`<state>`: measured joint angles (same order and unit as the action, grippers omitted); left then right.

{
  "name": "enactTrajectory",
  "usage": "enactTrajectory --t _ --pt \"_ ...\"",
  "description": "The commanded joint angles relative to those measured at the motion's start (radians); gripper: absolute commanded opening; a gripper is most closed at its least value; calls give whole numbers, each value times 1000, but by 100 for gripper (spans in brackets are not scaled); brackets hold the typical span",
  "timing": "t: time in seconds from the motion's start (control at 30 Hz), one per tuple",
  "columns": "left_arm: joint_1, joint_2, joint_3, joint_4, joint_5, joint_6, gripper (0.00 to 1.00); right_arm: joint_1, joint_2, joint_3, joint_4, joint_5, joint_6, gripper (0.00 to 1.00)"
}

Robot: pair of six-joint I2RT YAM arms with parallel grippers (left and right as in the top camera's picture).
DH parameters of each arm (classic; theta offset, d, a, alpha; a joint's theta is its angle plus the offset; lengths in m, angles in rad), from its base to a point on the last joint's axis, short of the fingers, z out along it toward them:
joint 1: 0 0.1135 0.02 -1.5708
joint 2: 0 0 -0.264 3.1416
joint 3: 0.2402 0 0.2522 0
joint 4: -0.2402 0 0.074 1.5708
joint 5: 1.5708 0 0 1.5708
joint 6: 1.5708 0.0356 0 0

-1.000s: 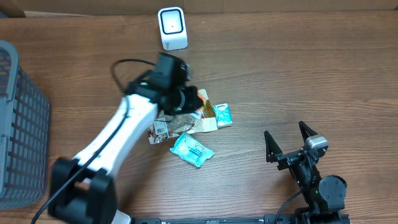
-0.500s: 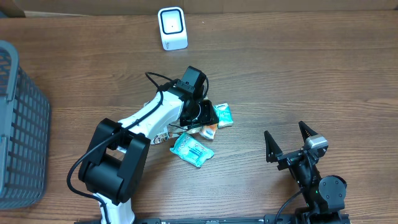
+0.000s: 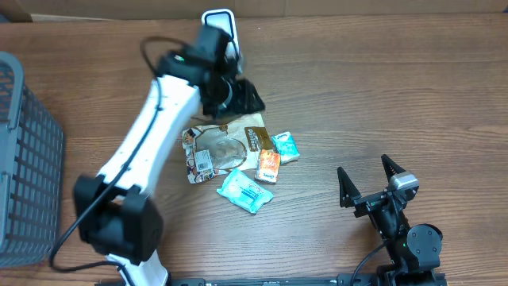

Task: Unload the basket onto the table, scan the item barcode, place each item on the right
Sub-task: 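Drop the orange pack on the table and swing the left gripper back, then reach the left gripper into the basket toward the green-lidded jar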

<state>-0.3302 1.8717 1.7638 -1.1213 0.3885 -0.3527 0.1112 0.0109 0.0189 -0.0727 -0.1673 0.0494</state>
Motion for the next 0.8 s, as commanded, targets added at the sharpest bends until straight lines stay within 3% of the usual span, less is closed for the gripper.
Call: enactTrajectory --t 0.0,0.17,0.4,0.63,0.77 --pt "59 -103 188 -121 -82 87 47 -4 -8 -11 3 9 2 100" --pt "195 -215 328 -256 -164 87 47 -4 -8 -11 3 9 2 100" --pt "474 -382 346 -373 -348 88 56 -4 -8 -11 3 9 2 100" --pt "821 -476 346 -409 -404 88 78 -4 -8 -11 3 8 2 100" --pt "985 -453 344 -400 -427 87 86 -4 -8 -11 3 9 2 100"
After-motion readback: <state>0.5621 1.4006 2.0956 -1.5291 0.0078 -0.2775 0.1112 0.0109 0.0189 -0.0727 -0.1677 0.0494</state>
